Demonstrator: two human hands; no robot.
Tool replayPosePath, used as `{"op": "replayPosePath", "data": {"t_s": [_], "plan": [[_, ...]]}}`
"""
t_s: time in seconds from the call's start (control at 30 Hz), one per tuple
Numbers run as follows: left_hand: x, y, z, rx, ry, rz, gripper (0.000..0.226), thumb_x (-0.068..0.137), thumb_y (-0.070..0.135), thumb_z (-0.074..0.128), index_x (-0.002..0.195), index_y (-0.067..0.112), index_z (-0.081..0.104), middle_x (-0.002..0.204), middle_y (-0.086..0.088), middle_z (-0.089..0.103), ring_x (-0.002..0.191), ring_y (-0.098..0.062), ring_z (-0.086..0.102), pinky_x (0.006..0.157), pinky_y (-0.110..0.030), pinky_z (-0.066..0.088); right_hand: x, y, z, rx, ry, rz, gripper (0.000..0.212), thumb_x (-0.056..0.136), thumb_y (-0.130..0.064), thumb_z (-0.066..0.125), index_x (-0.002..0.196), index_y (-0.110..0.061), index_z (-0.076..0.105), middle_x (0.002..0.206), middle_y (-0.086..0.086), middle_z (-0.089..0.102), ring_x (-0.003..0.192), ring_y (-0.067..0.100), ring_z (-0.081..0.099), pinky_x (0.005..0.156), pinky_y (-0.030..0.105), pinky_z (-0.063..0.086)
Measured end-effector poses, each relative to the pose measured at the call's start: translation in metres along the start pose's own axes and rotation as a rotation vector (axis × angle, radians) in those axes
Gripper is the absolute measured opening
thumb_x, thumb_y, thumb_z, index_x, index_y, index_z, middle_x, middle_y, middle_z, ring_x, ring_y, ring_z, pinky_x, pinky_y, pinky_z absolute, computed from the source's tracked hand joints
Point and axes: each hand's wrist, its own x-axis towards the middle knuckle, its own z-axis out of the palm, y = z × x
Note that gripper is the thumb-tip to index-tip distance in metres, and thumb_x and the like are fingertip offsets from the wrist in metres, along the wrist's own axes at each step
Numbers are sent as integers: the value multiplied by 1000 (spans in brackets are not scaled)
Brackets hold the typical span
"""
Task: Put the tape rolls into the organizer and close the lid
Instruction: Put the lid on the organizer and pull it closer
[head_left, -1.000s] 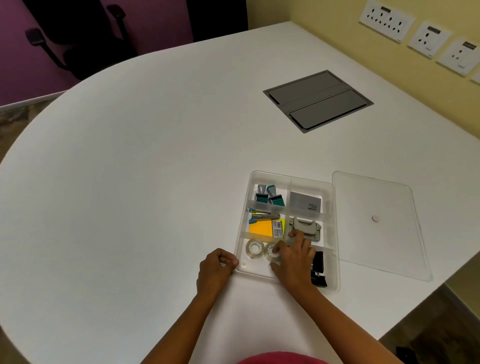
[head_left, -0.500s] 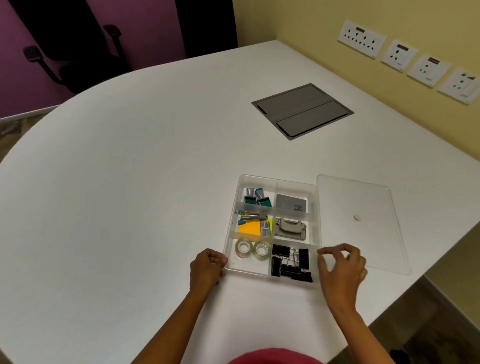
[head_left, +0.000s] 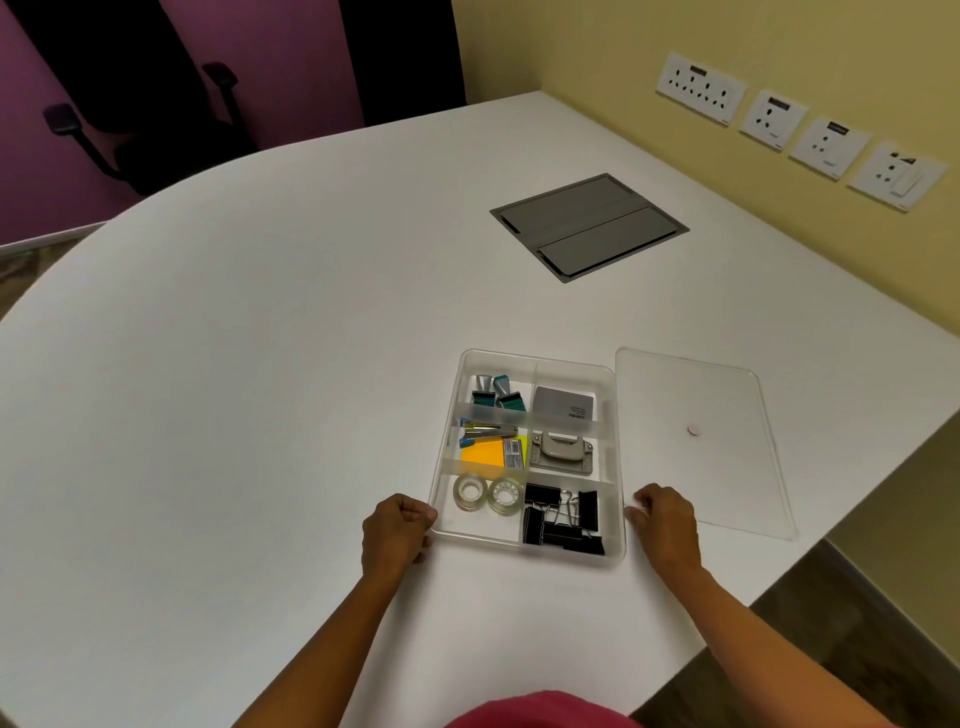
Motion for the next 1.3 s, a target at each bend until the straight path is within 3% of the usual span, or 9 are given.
{"op": "replayPosePath", "data": {"t_s": [0.2, 0.33, 0.43, 0.53, 0.63, 0.83, 0.97, 1.1, 1.3], "plan": [[-1, 0, 2, 3, 16, -8, 7, 85, 14, 69, 79, 14, 65, 72, -2, 66, 59, -17, 64, 48, -25, 49, 8, 0, 0, -274, -18, -192, 16, 77, 2, 70, 73, -2, 55, 72, 13, 56, 63, 29, 53, 52, 31, 35], [-1, -1, 3, 32, 31, -7, 10, 84, 16, 69, 76, 18, 64, 72, -2, 67, 64, -20, 67, 57, -32, 57, 7, 0, -2, -523, -40, -384, 46, 35, 23, 76, 60, -6, 50, 57, 9, 48, 44, 22, 45, 41, 25, 21], [-2, 1, 3, 53, 39, -13, 12, 84, 19, 69, 75, 20, 63, 73, -2, 67, 68, -23, 69, 66, -38, 60, 9, -7, -10, -534, 60, -445, 48, 27, 26, 71, 57, -4, 48, 54, 11, 45, 42, 19, 35, 42, 25, 18], [-4, 2, 4, 59, 46, -18, 13, 85, 19, 69, 74, 22, 62, 73, -3, 68, 71, -27, 71, 72, -44, 61, 13, -11, -22, -513, 147, -442, 48, 33, 26, 73, 57, -5, 46, 53, 10, 43, 49, 16, 23, 41, 24, 17], [-6, 4, 4, 67, 49, -16, 14, 86, 20, 68, 74, 22, 60, 74, -3, 68, 72, -27, 71, 74, -46, 61, 13, -22, -41, -510, 245, -453, 36, 57, 16, 80, 61, -4, 49, 54, 12, 45, 45, 18, 31, 41, 23, 20], [-8, 6, 3, 73, 57, -34, 15, 85, 20, 68, 72, 23, 61, 73, -3, 68, 72, -28, 71, 75, -46, 61, 5, -65, -99, -256, 619, -412, 9, 86, 8, 59, 81, 1, 55, 65, 17, 52, 55, 18, 36, 49, 26, 28], [-7, 7, 3, 49, 39, -51, 16, 85, 21, 69, 70, 21, 61, 73, -4, 67, 76, -31, 71, 78, -46, 60, -20, -96, -133, -125, 791, -409, 10, 92, -1, 55, 84, 4, 57, 68, 18, 54, 55, 24, 47, 52, 25, 34], [-4, 4, 3, 62, 29, -47, 12, 83, 23, 70, 73, 19, 64, 77, -7, 69, 78, -31, 70, 80, -47, 60, -55, -116, -146, 191, 744, -330, 13, 97, -11, 50, 89, 0, 52, 70, 9, 52, 55, 19, 45, 52, 12, 29], [-3, 2, 6, 170, 61, -8, 9, 85, 25, 67, 89, 17, 68, 99, -9, 70, 95, -32, 64, 81, -41, 54, -78, -122, -126, 859, 470, 49, 22, 102, -27, 36, 98, -8, 47, 77, 4, 62, 61, 15, 59, 55, 13, 47]]}}
